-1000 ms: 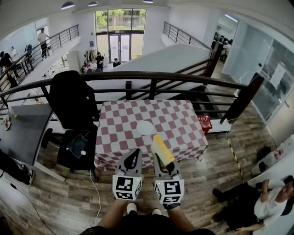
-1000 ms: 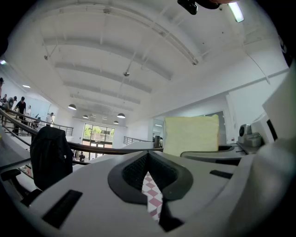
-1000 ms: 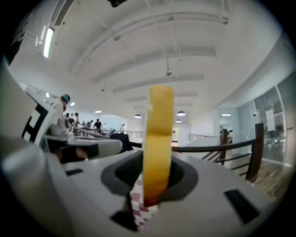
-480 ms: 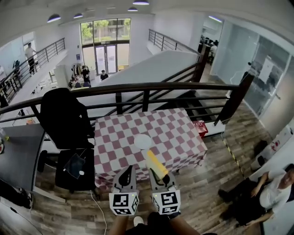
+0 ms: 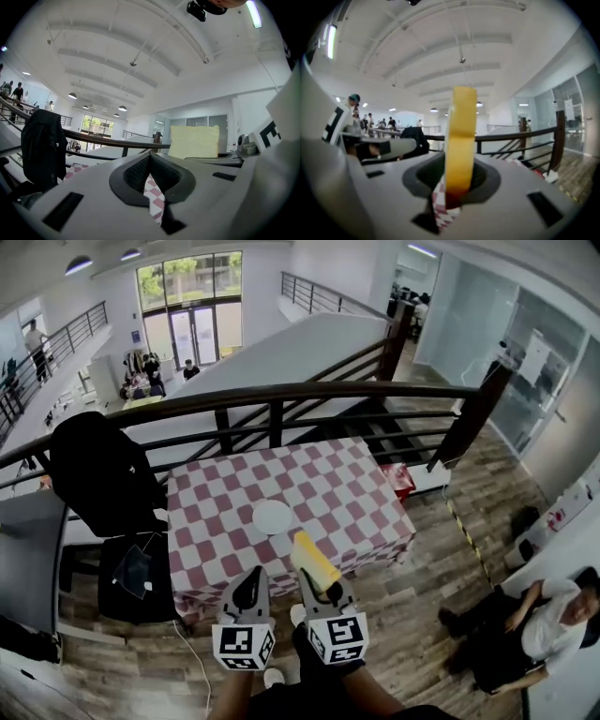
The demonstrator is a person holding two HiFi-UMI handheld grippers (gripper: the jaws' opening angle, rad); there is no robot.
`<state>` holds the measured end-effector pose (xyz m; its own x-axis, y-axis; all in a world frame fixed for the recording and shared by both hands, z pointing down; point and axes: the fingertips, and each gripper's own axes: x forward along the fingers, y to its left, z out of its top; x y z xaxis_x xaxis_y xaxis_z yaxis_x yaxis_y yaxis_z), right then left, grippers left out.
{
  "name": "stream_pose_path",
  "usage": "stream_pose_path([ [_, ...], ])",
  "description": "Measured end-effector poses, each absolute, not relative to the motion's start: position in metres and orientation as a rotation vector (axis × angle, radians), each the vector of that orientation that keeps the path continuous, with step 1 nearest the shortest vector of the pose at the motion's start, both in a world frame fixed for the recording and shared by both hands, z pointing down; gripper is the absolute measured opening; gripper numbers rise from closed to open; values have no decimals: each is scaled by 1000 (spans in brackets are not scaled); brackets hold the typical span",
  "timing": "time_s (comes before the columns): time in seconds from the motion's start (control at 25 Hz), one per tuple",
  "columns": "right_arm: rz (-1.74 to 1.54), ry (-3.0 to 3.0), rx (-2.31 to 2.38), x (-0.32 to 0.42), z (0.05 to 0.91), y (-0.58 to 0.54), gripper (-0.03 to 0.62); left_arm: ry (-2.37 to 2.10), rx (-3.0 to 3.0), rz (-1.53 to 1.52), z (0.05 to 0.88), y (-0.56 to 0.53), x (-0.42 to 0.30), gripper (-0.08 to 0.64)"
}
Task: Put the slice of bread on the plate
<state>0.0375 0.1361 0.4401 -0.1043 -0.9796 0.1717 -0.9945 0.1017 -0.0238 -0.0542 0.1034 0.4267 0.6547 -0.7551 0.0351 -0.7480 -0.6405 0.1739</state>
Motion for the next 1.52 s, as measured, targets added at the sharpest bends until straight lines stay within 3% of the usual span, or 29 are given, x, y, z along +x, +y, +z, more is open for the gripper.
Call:
stream_pose_path([
  [0.2,124,-2382,1922,68,436,55,110,-1260,2700,-79,429,25,-24,18],
  [0.6,413,-2513,1652,117,477,-87,112,-1491,2568,48,463,-81,1,18],
  [1.0,614,-2508,1351,96,539,-140,112,-1603,2397,135,498,-125,1,18],
  [1.52,922,-2340,1289,95,636,-184,109,-1476,2353,253,568,-196,0,18],
])
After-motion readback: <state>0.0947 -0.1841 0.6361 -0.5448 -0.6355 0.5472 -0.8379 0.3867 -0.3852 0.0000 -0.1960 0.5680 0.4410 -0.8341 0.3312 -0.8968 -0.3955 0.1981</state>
